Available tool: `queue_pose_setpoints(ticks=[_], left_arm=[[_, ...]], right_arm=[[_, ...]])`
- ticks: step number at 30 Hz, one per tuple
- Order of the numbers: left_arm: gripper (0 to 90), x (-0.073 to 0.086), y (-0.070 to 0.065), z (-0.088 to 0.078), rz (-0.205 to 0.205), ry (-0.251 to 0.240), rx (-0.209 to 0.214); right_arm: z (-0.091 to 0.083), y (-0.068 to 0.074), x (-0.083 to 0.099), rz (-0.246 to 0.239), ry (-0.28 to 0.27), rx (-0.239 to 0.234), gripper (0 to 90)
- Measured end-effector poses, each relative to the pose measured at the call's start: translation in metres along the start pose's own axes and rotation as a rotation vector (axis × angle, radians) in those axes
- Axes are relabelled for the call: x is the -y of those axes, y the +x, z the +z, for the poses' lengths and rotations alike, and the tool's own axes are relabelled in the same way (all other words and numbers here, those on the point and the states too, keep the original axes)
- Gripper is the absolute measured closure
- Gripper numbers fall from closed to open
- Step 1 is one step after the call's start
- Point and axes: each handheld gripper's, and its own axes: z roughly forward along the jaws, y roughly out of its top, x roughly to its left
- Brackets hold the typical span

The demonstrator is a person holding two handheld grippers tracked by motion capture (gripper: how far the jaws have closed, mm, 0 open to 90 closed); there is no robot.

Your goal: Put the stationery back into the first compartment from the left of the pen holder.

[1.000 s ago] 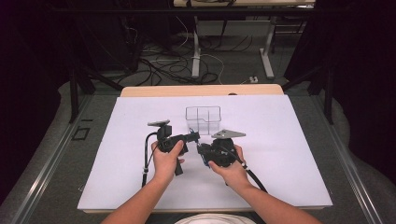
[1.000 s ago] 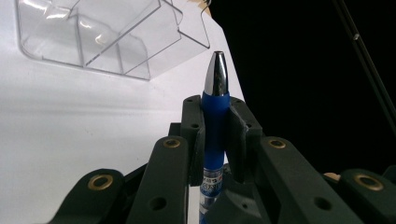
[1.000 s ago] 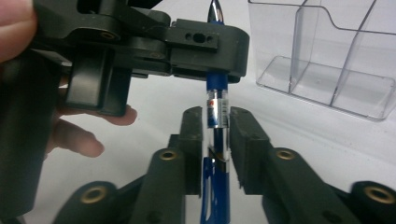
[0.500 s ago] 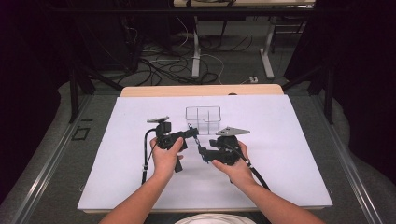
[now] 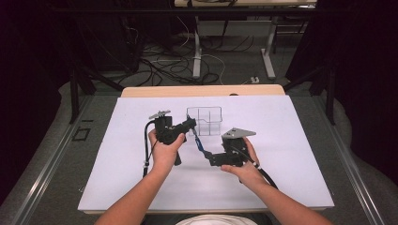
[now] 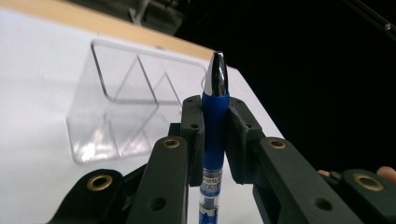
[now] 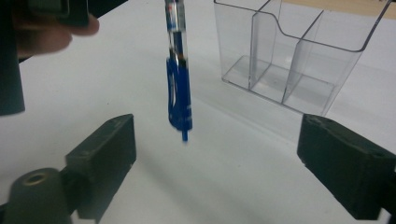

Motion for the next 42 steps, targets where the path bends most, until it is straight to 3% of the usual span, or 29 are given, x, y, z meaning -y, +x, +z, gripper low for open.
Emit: queue_pose_setpoints(ticks=[3, 7, 15, 17, 20, 26, 34, 37, 42], left_arm=[[79.1, -0.006, -0.004, -0.001, 0.052, -0.028, -0.017], [79.1, -0.014, -0.011, -0.004, 0.124, -0.057, -0.039], [79.1, -0.027, -0.023, -0.004, 0.258, -0.148, -0.088], [79.1, -0.029, -0.025, -0.004, 0.303, -0.172, -0.1], [79.1, -0.032, -0.025, -0.003, 0.336, -0.198, -0.113], [79.2, -0.039, -0.021, 0.002, 0.346, -0.243, -0.145], [79.2, -0.053, -0.012, 0.014, 0.298, -0.269, -0.192], [79.2, -0.056, -0.01, 0.019, 0.26, -0.283, -0.194], [79.2, -0.057, -0.007, 0.031, 0.258, -0.281, -0.219]], right_arm=[[-0.002, -0.001, 0.001, -0.018, -0.013, 0.002, 0.1], [-0.002, -0.001, 0.002, -0.018, -0.015, 0.031, 0.0], [-0.001, -0.008, 0.005, 0.025, 0.053, 0.04, 0.0], [0.0, -0.011, 0.006, 0.033, 0.044, 0.044, 0.0], [-0.001, -0.013, 0.006, 0.04, 0.044, 0.044, 0.0], [-0.002, -0.015, 0.006, 0.033, 0.029, 0.046, 0.0], [-0.001, -0.013, 0.006, 0.038, 0.05, 0.035, 0.0], [-0.001, -0.012, 0.006, 0.032, 0.029, 0.026, 0.0], [0.0, -0.011, 0.007, 0.037, 0.039, 0.028, 0.3]])
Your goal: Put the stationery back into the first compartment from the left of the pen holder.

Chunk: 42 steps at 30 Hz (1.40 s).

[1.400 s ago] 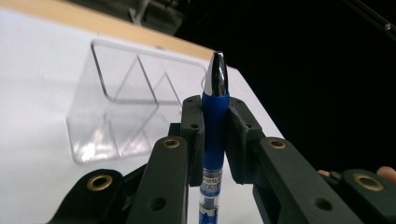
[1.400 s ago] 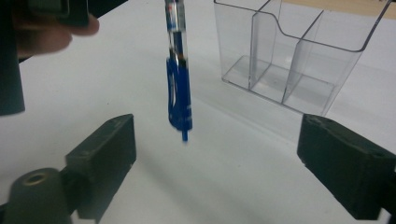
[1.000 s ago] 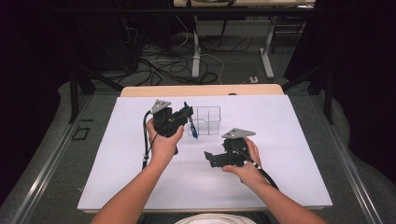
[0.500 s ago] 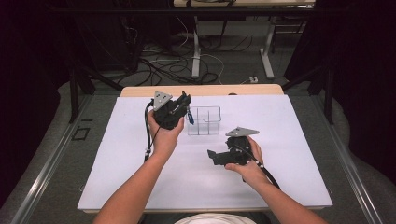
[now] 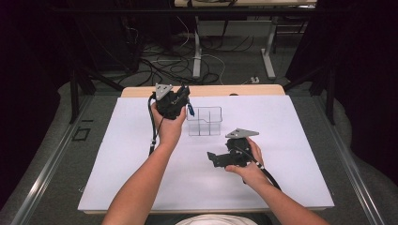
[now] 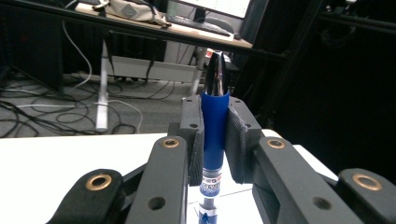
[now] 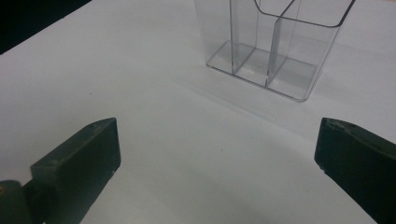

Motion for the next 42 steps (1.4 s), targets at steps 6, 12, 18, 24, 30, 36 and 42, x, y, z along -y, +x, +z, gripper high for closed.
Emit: queue_pose_setpoints(ticks=[6, 12, 18, 24, 30, 36, 42], left_arm=[[79.2, 0.009, 0.002, 0.013, 0.025, 0.043, -0.033], [79.2, 0.018, 0.001, 0.021, 0.04, 0.091, -0.041], [79.0, 0.025, 0.0, 0.025, 0.056, 0.121, -0.041], [78.5, 0.029, 0.002, 0.025, 0.089, 0.165, -0.051], [65.7, 0.026, 0.002, 0.02, 0.128, 0.167, -0.045], [50.3, 0.023, 0.005, 0.01, 0.122, 0.129, 0.0], [35.8, 0.022, 0.011, -0.003, 0.094, 0.17, 0.052]], right_arm=[[-0.001, -0.001, 0.0, 0.001, -0.006, 0.004, 1.1], [-0.002, -0.002, 0.0, 0.004, -0.017, 0.009, 2.4], [-0.002, -0.002, 0.0, 0.004, -0.015, 0.008, 2.5], [-0.002, -0.003, 0.0, 0.003, -0.005, 0.012, 2.4], [-0.001, -0.005, 0.0, 0.009, -0.012, 0.016, 2.4], [-0.002, -0.006, -0.001, 0.006, -0.01, 0.023, 2.5], [-0.002, -0.007, -0.001, 0.007, -0.008, 0.028, 2.5]])
